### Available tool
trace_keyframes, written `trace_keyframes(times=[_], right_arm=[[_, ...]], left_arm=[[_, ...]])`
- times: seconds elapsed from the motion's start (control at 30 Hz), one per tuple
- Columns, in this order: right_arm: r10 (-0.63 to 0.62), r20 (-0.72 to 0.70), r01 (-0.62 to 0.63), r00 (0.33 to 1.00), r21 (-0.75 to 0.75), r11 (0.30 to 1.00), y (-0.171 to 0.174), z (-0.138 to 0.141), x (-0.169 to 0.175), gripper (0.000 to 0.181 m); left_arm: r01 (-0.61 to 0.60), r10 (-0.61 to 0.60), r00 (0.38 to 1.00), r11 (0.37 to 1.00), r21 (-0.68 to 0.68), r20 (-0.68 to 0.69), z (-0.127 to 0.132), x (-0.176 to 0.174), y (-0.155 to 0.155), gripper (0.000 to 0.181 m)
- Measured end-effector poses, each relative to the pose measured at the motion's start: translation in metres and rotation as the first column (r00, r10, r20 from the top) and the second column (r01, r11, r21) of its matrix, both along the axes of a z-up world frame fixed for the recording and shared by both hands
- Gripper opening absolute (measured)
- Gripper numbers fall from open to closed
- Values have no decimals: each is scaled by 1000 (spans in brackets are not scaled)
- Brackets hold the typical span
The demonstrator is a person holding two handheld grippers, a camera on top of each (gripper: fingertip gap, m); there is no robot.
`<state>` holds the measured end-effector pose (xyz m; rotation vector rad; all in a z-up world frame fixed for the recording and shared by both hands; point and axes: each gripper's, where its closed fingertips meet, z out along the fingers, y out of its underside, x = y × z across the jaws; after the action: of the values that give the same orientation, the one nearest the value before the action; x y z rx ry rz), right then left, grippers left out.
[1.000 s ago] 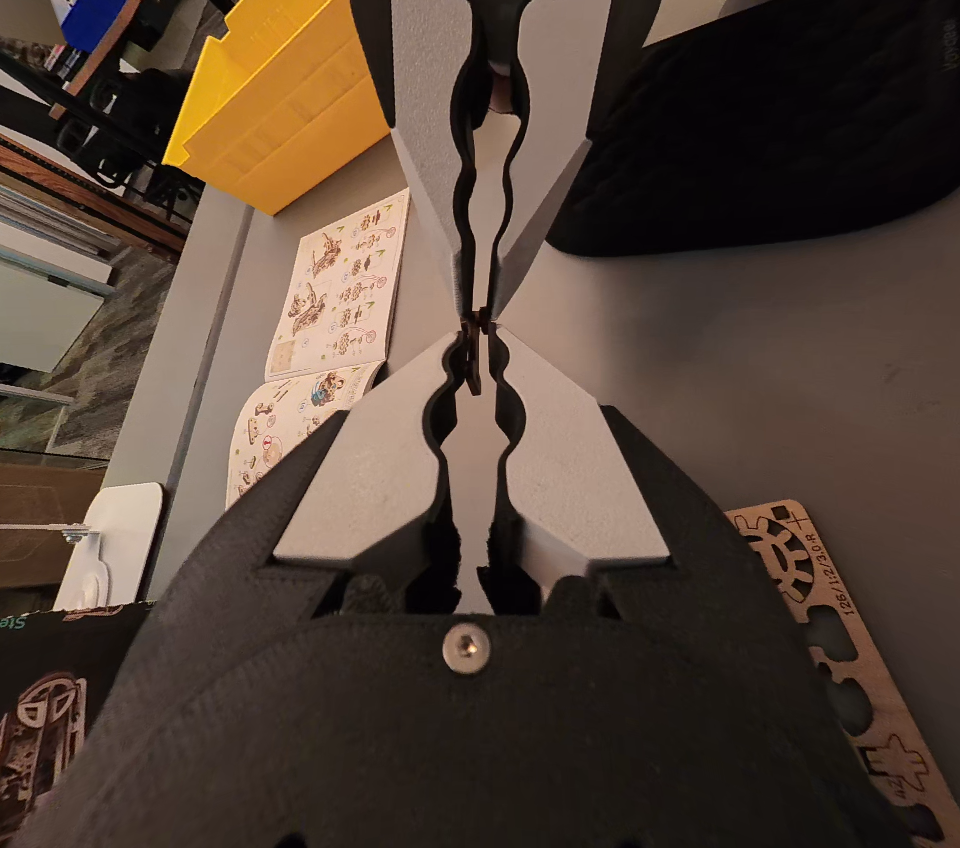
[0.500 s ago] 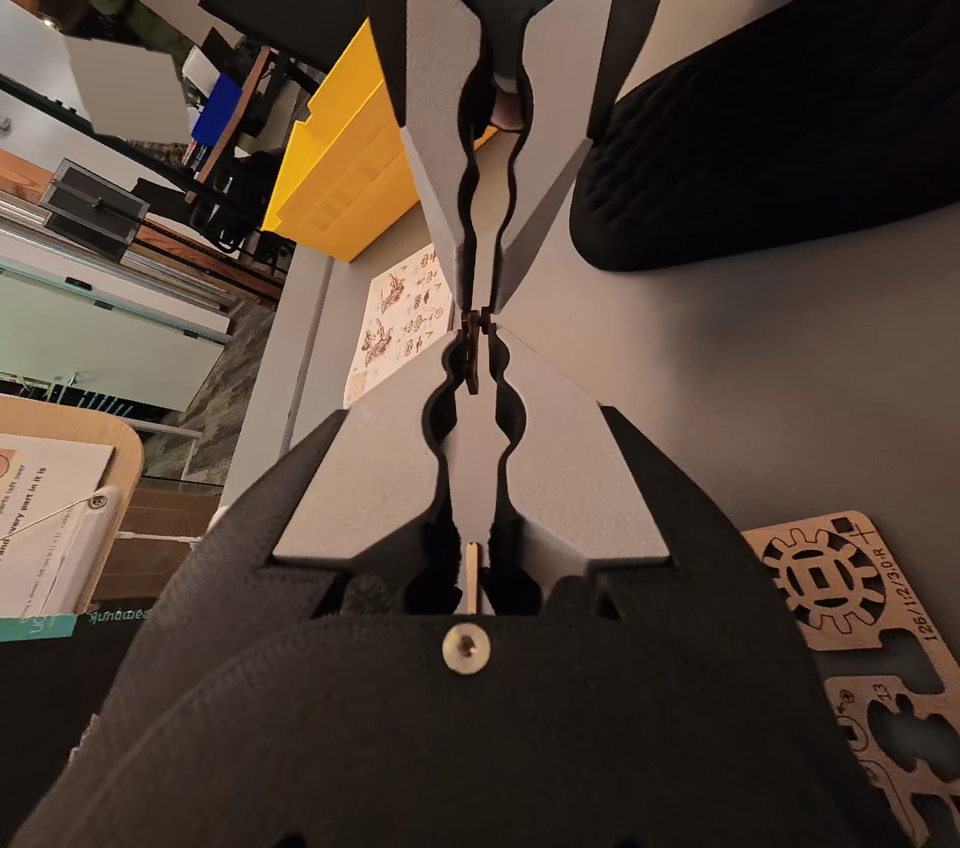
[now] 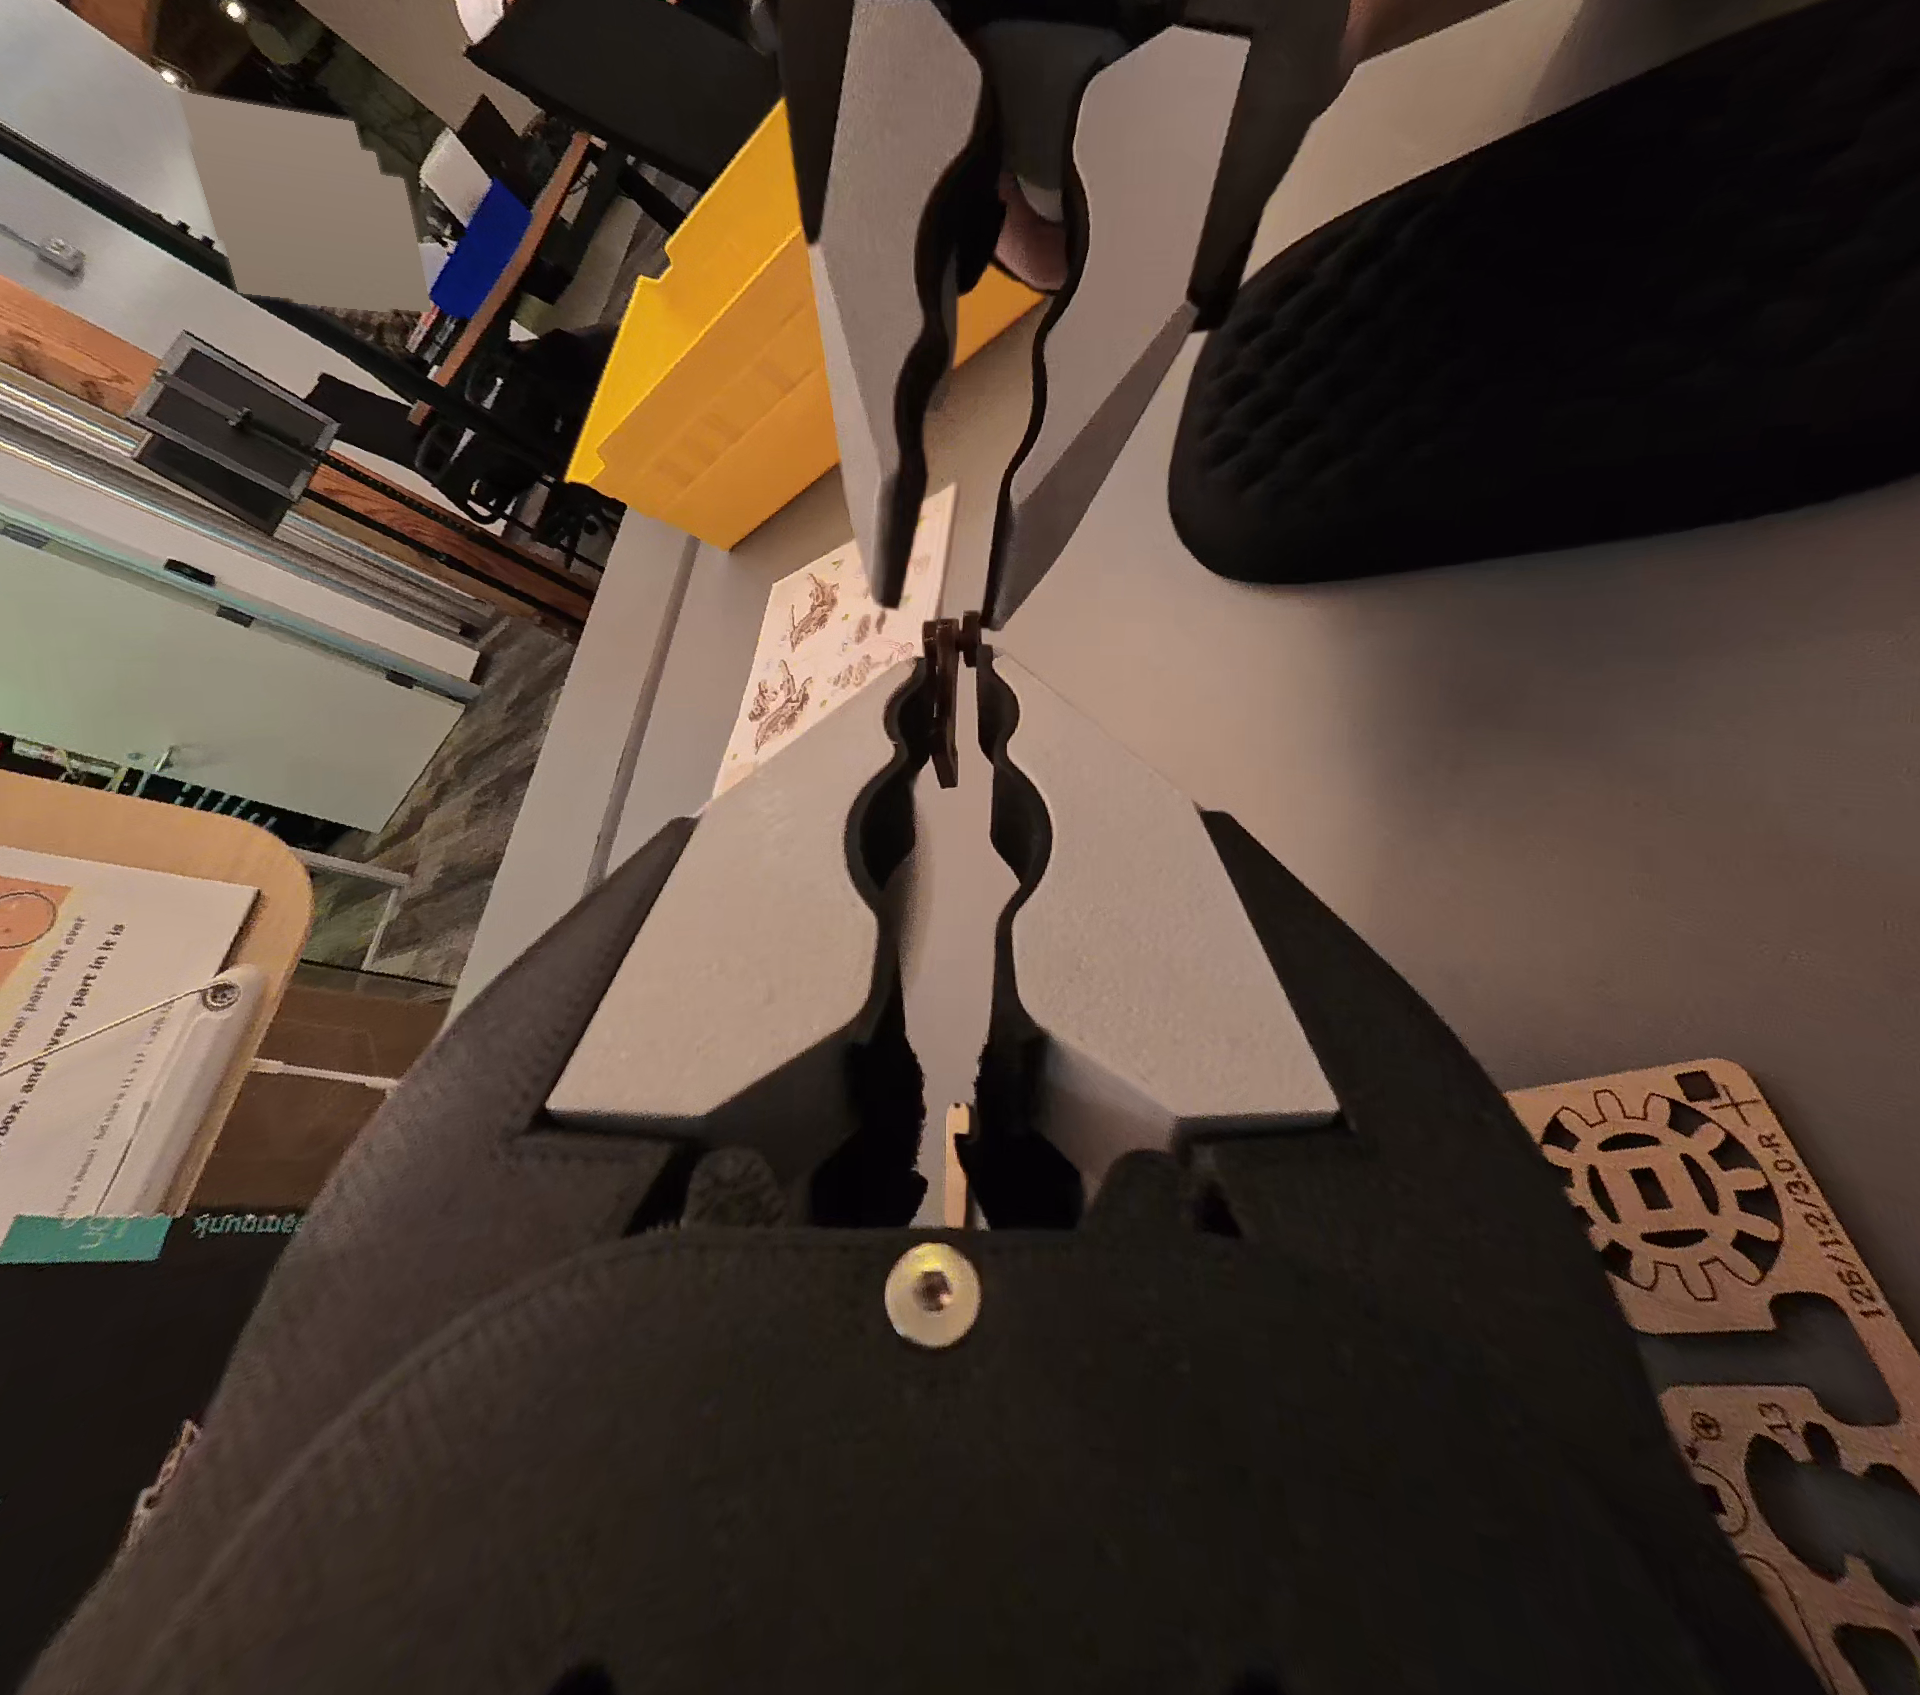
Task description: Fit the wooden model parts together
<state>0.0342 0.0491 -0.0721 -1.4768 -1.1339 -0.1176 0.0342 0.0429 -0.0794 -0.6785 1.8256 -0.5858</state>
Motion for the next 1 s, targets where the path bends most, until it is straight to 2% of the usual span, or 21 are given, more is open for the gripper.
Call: trace_keyframes(times=[0.17,0.47,0.7,0.9,1.0], right_arm=[[21,23,-20,1000,-39,999,-3,-8,-4,6],[-43,8,43,999,-106,993,2,-12,1,5],[-59,38,63,998,-113,992,3,-16,2,5],[-71,32,75,997,-158,985,4,-22,1,5],[-81,22,83,996,-171,982,6,-23,3,5]], left_arm=[[29,-29,1000,1000,2,8,1,0,-6,5],[-1,1,1000,1000,-23,9,-4,4,-1,5],[-13,13,1000,1000,-2,-8,-6,2,1,11],[-32,34,999,998,52,-38,-11,1,5,8],[-15,18,997,999,39,-70,-15,-1,2,18]])
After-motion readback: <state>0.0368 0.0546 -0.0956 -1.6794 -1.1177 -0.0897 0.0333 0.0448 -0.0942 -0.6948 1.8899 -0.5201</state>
